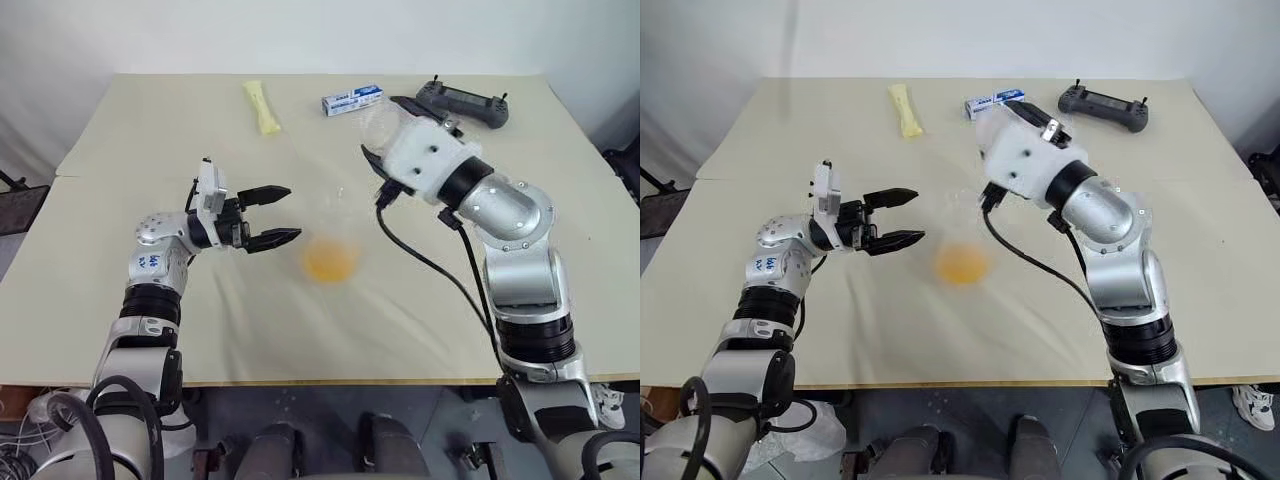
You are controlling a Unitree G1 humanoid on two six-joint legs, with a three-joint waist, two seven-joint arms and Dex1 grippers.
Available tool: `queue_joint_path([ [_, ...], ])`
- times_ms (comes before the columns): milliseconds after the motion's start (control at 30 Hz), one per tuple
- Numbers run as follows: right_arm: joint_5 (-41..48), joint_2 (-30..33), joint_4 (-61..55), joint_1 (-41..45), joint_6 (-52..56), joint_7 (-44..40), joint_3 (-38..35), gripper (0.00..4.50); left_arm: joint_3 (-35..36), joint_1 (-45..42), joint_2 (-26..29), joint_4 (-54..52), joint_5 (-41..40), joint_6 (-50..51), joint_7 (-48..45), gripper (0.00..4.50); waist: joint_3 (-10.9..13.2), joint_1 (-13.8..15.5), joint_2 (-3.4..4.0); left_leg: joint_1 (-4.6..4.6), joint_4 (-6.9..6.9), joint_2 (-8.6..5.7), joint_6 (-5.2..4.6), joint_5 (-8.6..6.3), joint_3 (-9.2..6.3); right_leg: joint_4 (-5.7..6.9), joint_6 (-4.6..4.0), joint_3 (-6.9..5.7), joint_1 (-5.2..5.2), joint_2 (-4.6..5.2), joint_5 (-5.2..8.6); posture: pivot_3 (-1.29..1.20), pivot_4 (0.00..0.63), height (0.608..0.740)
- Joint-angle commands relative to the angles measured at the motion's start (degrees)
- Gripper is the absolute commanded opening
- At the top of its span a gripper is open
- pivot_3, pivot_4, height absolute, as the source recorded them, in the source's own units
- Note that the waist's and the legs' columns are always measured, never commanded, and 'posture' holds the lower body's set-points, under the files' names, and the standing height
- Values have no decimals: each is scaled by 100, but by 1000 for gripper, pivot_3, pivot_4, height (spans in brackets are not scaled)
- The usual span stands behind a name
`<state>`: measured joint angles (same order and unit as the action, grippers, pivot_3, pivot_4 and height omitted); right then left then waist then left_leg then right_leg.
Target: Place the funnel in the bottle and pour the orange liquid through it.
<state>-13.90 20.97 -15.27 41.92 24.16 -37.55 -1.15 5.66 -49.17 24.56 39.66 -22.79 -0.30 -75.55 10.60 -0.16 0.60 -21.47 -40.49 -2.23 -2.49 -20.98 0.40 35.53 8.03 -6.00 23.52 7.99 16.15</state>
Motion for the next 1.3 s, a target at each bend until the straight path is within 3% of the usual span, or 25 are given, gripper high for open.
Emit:
queue_joint_path([
  [33,802,-69,57,36,486,243,-898,2808,-80,-26,94,-330,118,254,180,4500,0,-7,0,0,0,0,0,0,0,0,0,0,0,0,0,0,150,740],
  [267,1833,339,1157,-12,653,694,-2218,2808,-92,71,204,-595,154,590,386,4500,0,-12,1,2,3,-1,0,0,2,2,0,1,1,1,0,0,150,740],
  [667,2539,774,2006,-759,54,994,-2560,2808,-65,420,357,-1102,30,737,206,4500,0,-7,1,20,20,2,1,2,24,2,0,7,-1,5,0,0,150,740],
  [833,2717,827,1711,-986,-47,1129,-2542,4458,-42,406,390,-1100,-8,777,164,4500,0,-8,1,19,21,-2,1,2,21,2,0,6,-2,10,0,0,150,740],
  [1300,3564,1587,527,-761,627,1015,-2534,4458,-70,369,423,-959,-46,795,-122,4500,1,6,2,18,22,-2,0,2,22,0,0,4,-1,11,0,0,150,740],
])
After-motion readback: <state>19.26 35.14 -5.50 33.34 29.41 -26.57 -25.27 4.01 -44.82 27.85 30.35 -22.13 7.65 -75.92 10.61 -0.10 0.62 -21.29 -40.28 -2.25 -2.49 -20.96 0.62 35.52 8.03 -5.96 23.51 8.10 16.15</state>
